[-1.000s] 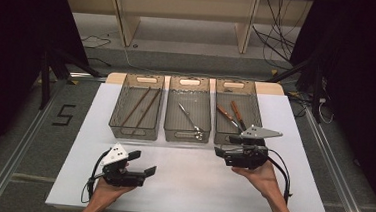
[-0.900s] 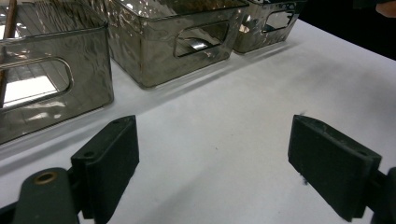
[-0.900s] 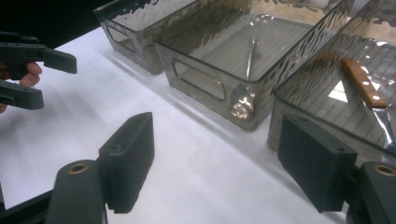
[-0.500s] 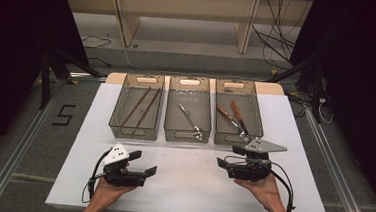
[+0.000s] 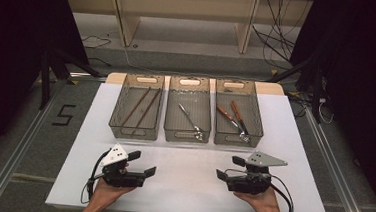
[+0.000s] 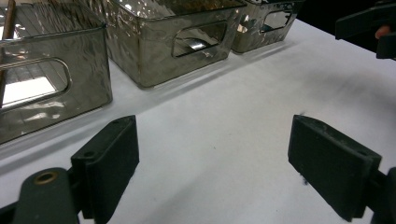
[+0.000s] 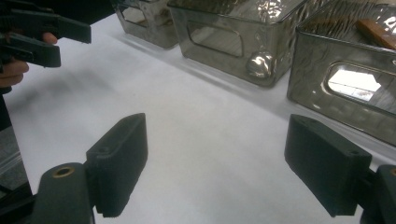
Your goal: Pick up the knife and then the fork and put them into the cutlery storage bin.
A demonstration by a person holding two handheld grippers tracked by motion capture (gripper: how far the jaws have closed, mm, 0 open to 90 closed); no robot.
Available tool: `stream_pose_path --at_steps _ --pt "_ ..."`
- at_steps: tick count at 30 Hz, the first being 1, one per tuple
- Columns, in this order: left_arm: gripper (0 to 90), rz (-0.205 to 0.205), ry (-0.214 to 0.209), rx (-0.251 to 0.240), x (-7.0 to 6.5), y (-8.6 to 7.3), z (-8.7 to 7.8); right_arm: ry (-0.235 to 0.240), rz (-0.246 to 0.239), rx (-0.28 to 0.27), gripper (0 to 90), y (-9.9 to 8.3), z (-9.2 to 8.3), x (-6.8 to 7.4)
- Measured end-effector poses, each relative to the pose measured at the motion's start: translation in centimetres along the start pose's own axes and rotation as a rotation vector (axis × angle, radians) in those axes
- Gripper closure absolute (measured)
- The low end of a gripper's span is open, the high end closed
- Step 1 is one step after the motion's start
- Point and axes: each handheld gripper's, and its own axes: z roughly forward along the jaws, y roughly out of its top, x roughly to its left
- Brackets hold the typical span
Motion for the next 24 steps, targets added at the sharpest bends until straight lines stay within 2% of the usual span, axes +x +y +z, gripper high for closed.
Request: stream_pose_path --at_steps 7,14,24 --pt "16.1 0.001 -0.001 0.000 0.01 0.00 0.05 -0.005 0.013 0.001 20.8 -0.59 -0.03 -0.07" --pt "16.1 -0.001 -0.002 -0.001 -0.04 -0.01 0.04 -0.007 0.022 -0.027 20.8 -0.57 -0.42 -0.26" --pt "16.1 0.001 -0.002 0.003 0.03 0.00 0.08 -0.008 0.023 -0.031 20.8 -0.61 -0.51 -0.32"
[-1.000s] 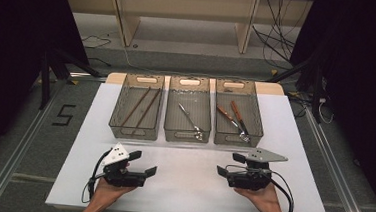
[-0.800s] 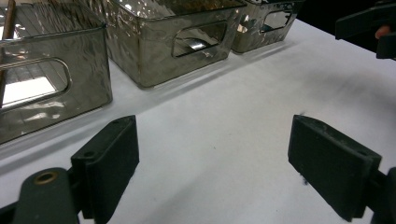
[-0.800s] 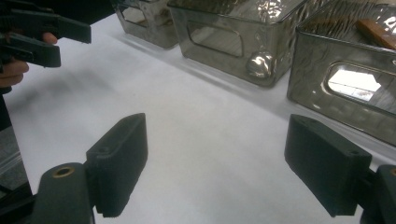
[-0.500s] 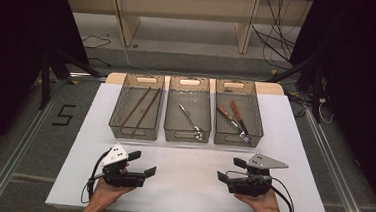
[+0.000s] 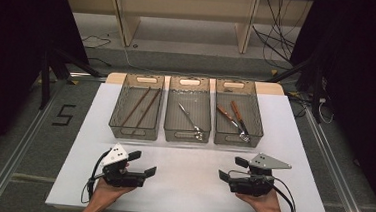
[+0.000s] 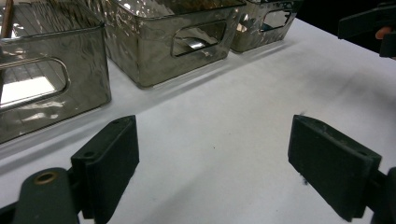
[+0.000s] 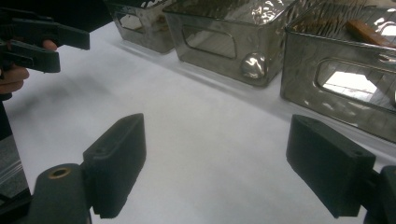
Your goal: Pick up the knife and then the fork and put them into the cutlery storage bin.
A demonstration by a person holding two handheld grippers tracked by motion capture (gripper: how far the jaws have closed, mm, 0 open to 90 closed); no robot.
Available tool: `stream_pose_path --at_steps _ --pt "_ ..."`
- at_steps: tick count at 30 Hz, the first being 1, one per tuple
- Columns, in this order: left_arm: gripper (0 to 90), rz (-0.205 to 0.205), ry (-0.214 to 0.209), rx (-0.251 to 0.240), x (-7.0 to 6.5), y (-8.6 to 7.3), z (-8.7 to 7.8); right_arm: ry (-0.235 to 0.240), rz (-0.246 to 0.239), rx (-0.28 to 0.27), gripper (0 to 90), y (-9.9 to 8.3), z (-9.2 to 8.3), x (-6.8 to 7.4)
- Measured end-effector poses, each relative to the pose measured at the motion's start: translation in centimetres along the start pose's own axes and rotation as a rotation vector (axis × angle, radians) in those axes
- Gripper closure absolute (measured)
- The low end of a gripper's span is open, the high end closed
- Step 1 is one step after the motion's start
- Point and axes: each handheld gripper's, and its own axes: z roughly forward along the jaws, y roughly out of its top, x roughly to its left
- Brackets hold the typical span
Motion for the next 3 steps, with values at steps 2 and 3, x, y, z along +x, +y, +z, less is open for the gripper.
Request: stream_pose_path --at_steps 2,3 --pt "16.1 -0.001 0.001 -0.001 -0.01 0.00 0.03 0.000 0.002 0.000 20.7 -0.02 0.00 -0.02" --pt "16.1 -0.001 0.001 -0.001 -0.02 0.00 0.04 0.001 0.001 0.001 20.7 -0.03 0.02 -0.03"
